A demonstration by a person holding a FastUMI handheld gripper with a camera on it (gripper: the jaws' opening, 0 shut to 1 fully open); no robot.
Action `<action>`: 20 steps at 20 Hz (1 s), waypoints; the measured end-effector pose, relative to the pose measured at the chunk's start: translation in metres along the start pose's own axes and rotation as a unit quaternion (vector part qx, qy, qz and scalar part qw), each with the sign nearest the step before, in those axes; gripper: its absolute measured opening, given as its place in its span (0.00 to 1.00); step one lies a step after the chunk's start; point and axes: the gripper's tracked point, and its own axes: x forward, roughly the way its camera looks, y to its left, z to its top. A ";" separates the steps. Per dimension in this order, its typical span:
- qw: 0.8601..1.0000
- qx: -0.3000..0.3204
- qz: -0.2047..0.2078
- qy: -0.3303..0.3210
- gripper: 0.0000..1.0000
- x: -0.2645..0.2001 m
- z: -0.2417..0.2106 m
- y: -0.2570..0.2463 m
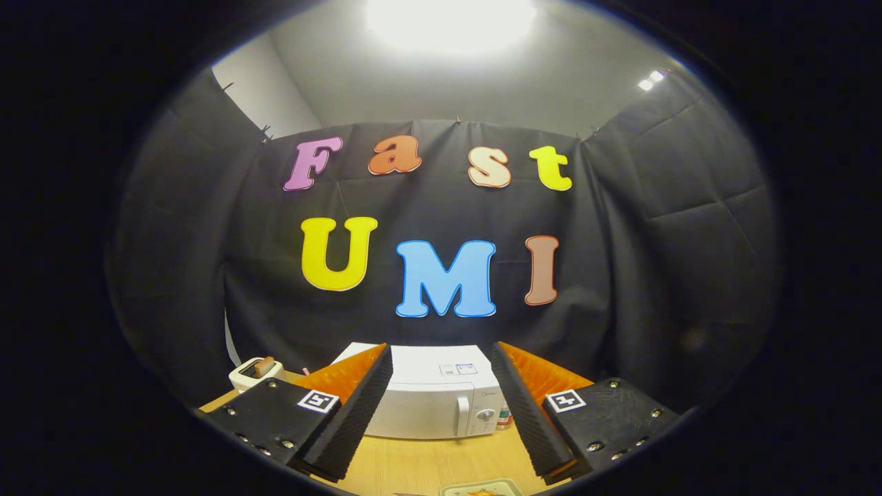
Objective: Open the microwave, put the food inside, and close the microwave door.
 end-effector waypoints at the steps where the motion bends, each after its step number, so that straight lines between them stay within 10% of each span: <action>1: 1.000 -0.004 0.006 0.003 0.94 0.007 -0.011 -0.001; 20: 0.997 -0.007 0.001 0.071 0.90 0.166 -0.240 -0.055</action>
